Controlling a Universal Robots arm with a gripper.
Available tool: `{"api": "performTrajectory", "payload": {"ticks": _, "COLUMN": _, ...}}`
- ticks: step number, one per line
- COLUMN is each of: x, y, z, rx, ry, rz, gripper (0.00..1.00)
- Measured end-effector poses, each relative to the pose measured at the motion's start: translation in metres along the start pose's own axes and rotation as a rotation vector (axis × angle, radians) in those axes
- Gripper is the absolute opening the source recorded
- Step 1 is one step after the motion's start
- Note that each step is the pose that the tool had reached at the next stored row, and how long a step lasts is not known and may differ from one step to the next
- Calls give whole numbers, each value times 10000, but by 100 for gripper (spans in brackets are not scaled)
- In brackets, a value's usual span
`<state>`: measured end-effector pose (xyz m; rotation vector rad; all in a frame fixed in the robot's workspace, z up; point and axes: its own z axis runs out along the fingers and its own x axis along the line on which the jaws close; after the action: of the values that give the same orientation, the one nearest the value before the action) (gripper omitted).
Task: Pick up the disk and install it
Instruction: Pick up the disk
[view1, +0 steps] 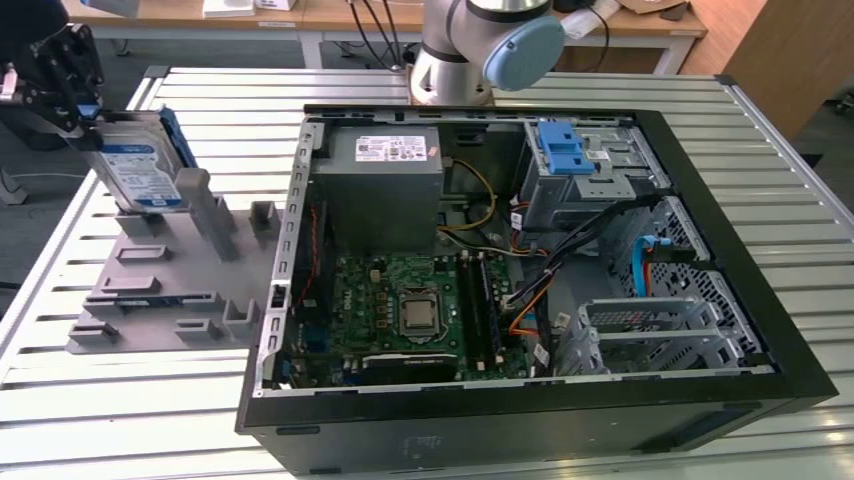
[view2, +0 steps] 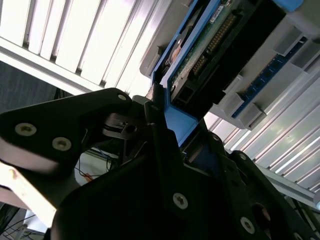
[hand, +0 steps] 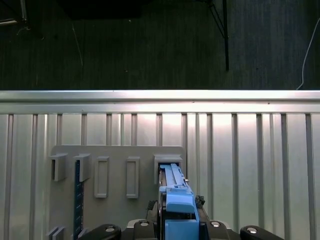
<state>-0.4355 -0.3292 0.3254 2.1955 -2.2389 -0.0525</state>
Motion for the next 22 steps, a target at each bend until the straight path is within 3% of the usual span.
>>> {"api": "performTrajectory", "payload": {"ticks": 22, "x": -2, "y": 2, "z": -87, "rx": -1, "ry": 0, "rz": 0, "gripper": 37}}
